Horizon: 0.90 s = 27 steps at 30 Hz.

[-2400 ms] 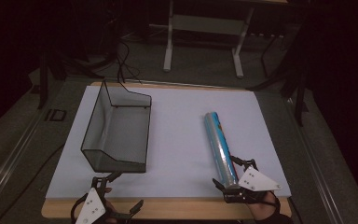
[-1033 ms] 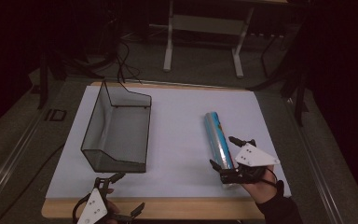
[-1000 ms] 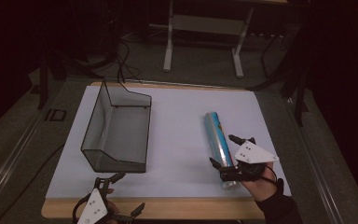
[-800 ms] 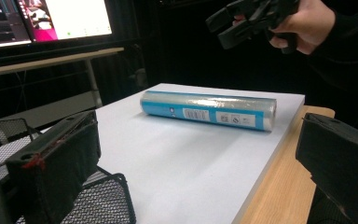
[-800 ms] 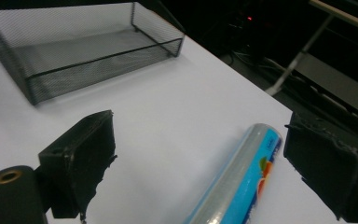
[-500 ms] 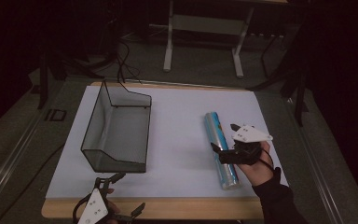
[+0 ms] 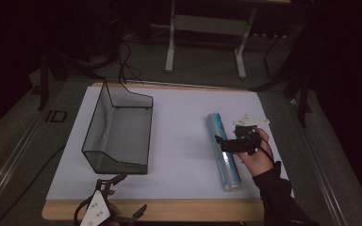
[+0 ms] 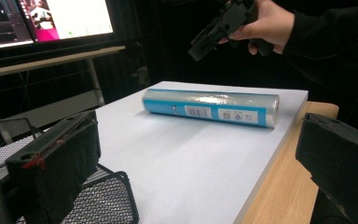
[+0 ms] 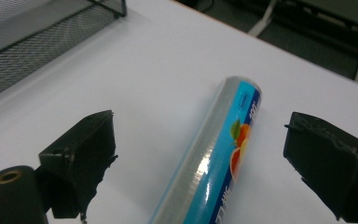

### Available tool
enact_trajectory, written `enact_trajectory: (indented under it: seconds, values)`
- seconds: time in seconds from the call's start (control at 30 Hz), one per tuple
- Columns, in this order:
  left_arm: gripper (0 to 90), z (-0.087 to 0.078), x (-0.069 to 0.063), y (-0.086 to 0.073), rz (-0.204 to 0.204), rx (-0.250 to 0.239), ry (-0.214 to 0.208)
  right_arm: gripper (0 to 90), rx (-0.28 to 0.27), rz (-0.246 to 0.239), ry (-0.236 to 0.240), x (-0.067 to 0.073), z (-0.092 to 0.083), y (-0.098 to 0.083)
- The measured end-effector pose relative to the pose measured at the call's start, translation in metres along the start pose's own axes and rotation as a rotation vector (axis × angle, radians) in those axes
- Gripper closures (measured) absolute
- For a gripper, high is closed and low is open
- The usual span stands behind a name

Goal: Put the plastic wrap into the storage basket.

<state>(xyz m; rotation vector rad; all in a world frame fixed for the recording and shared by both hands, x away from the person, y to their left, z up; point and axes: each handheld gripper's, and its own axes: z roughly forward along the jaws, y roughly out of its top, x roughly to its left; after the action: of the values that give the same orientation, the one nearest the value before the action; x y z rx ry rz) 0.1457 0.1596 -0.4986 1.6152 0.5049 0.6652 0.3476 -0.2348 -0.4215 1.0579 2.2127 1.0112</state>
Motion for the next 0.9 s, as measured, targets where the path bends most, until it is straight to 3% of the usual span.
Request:
enact_trajectory:
  seconds: [0.07, 0.17, 0.2, 0.37, 0.53, 0.67, 0.9]
  values:
    - [0.5, 0.0, 0.0, 0.0, 0.001, 0.0, 0.001, 9.2, 0.015, 0.008, -0.001, -0.001, 0.003, 0.0]
    - [0.4, 0.0, 0.001, 0.0, 0.001, 0.001, 0.0, 9.2, 0.08, 0.052, 0.001, -0.003, 0.017, -0.003]
    - [0.4, 0.0, 0.001, 0.0, -0.001, 0.001, -0.001, 13.0, 0.099, 0.059, -0.015, -0.004, 0.021, -0.005]
    - [0.4, 0.0, 0.0, 0.0, -0.007, 0.003, -0.016, 14.8, 0.133, 0.079, -0.018, -0.006, 0.031, -0.009]
    - [0.4, 0.0, 0.0, 0.0, -0.008, 0.002, -0.016, 13.0, 0.228, 0.124, -0.036, -0.011, 0.049, -0.013]
    - [0.4, 0.0, 0.0, 0.0, -0.009, 0.003, -0.016, 13.2, 0.271, 0.16, -0.05, -0.014, 0.059, -0.017]
    - [0.4, 0.001, 0.0, -0.001, -0.004, 0.016, -0.016, 14.3, 0.351, 0.22, -0.037, -0.017, 0.071, -0.023]
